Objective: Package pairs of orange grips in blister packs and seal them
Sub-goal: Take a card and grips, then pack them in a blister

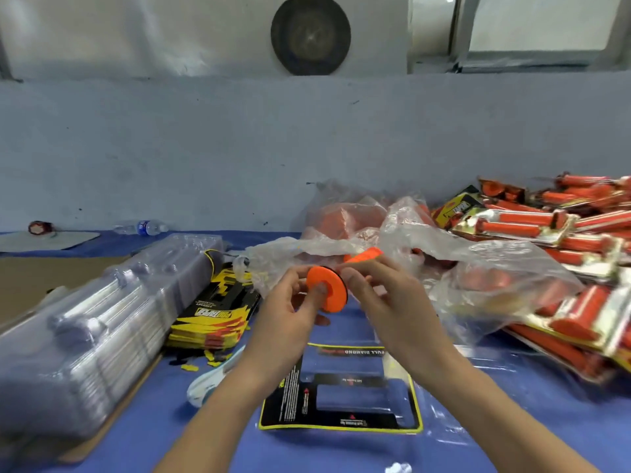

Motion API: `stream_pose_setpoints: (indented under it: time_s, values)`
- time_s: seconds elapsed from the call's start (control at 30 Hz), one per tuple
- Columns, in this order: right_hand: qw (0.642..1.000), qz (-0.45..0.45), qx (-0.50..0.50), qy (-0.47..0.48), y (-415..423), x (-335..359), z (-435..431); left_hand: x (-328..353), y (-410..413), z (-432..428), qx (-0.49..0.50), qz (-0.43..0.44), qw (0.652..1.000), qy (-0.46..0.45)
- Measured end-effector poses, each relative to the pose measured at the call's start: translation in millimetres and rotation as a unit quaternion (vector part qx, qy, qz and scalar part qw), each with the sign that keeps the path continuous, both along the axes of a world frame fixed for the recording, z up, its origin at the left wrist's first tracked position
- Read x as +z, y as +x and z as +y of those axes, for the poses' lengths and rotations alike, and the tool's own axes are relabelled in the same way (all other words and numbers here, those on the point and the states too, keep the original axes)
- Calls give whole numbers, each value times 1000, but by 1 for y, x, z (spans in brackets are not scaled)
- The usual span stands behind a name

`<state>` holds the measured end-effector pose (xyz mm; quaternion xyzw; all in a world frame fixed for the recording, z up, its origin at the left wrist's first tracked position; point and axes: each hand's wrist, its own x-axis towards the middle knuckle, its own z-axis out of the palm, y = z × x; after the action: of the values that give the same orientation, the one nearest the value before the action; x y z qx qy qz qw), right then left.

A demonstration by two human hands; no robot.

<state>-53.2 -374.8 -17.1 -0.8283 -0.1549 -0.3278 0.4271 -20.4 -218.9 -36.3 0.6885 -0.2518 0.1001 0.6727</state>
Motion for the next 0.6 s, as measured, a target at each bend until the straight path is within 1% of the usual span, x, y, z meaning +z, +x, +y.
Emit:
stream_pose_setpoints:
  time_s: [0.07,0.1,0.13,0.2,0.27,0.33,0.4,0.5,0.6]
  values:
    - [990,-36,-72,-112,-8,-9,-21,-3,0,1,-35,26,999,-16]
    - [984,-37,-97,-148,-11,-15,-33,-6,1,2,-60,44,997,-21]
    - [982,-20,-100,-159,-13,-21,-42,-11,3,3,-89,68,993,-29]
    - [986,34,-63,-153,-14,-36,-56,-21,6,4,-152,132,978,-55]
    - [987,62,-45,-139,-12,-54,-62,-30,9,-1,-163,184,968,-59]
    - [987,63,-71,-128,-9,-68,-63,-37,13,-8,-111,202,972,-53]
    - [981,54,-107,-154,-5,-75,-61,-44,15,-13,-49,187,981,-21]
    - [972,19,-141,-187,1,-78,-57,-49,13,-16,26,101,992,74]
    - [965,-40,-170,-197,6,-77,-53,-51,15,-15,109,47,984,132]
